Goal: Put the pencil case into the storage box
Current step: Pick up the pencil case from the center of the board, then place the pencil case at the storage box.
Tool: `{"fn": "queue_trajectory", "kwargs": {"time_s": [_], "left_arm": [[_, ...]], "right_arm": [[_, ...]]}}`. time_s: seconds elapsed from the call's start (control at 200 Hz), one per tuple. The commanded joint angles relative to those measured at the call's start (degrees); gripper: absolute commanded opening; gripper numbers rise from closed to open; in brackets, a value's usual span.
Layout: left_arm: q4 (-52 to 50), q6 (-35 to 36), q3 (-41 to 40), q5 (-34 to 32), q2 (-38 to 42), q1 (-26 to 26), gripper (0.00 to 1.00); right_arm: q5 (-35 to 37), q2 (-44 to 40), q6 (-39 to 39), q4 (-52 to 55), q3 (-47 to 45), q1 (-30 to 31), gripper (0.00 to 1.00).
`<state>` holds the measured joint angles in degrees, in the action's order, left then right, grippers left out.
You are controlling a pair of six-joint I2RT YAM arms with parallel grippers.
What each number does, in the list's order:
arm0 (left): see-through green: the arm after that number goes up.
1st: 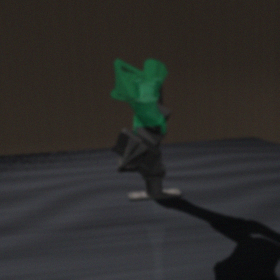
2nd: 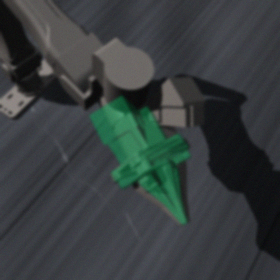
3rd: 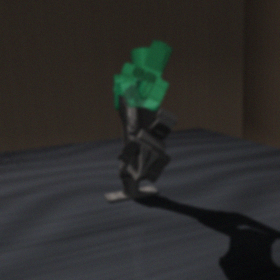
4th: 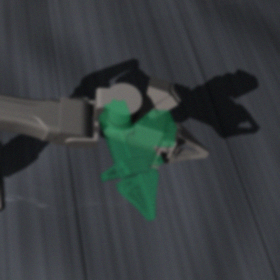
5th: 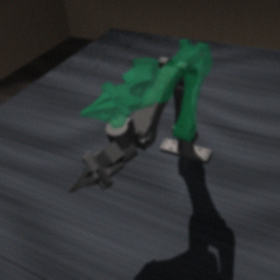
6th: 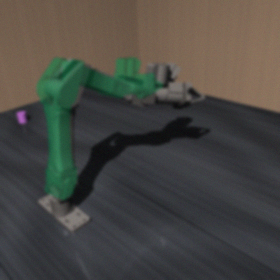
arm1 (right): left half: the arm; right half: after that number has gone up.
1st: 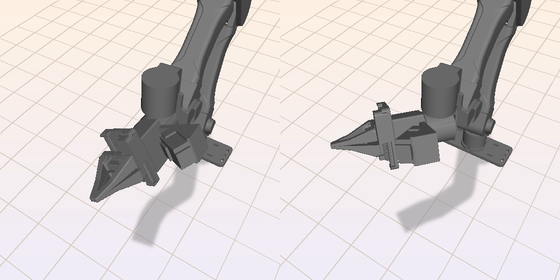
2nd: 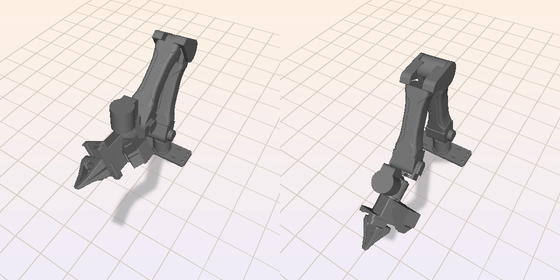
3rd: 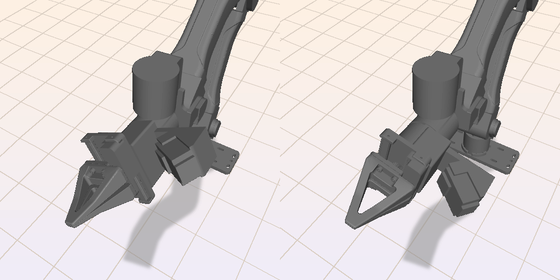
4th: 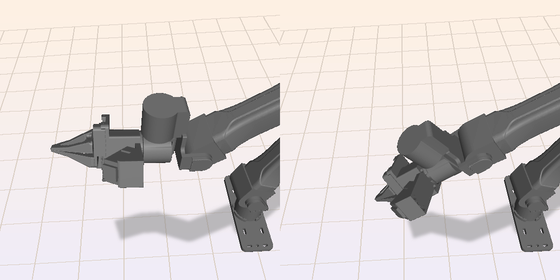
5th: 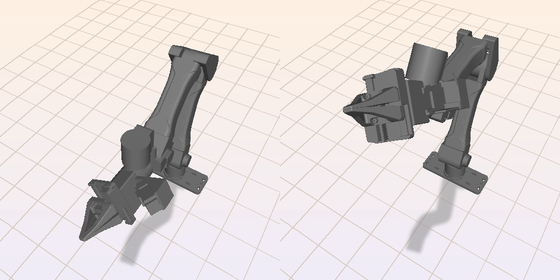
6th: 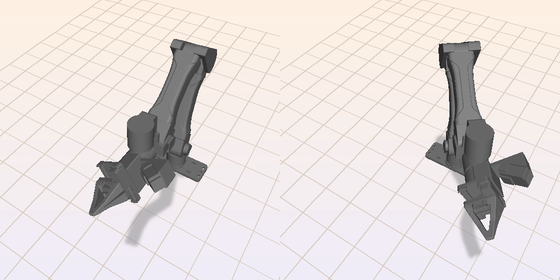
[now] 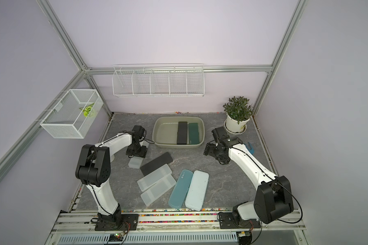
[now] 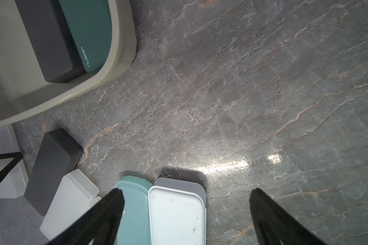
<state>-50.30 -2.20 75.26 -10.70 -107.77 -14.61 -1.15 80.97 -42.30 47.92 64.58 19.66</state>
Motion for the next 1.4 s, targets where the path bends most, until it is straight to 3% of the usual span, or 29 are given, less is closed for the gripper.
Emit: {"fn": "queue_trajectory", "kwargs": {"time_s": [0.0, 0.12, 0.345, 0.645, 0.885, 1.235, 1.395], "left_arm": [[-7.04, -4.85, 7.61, -2.72, 6.51, -2.94, 0.65], [-10.38, -5.75, 15.94, 0.86, 6.31, -7.96, 0.66], [-11.8, -9.51, 33.79, 5.97, -5.5, -15.07, 0.66], [-12.83, -10.18, 59.51, 5.05, -24.55, -16.9, 0.66], [-8.48, -9.31, 61.54, 0.86, -31.13, -16.64, 0.66], [-8.63, -11.18, 64.14, 3.02, -38.65, -14.17, 0.68], [-10.8, -11.92, 68.0, 5.51, -41.67, -13.6, 0.77]], "right_arm": [[-0.13, -0.9, 1.43, 0.62, 1.43, 0.29, 0.97], [-0.35, -1.4, 1.48, 0.68, 1.38, 0.19, 0.97], [-1.04, -3.47, 1.6, 0.51, -0.19, -0.41, 0.97], [-1.82, -5.34, 2.31, 0.86, -1.21, -1.63, 0.96], [-1.67, -5.99, 2.6, 1.29, -2.0, -3.02, 0.97], [-1.92, -5.55, 4.03, 2.35, -2.3, -5.41, 0.97], [-2.28, -5.59, 4.07, 2.05, -3.13, -5.61, 0.96]]}}
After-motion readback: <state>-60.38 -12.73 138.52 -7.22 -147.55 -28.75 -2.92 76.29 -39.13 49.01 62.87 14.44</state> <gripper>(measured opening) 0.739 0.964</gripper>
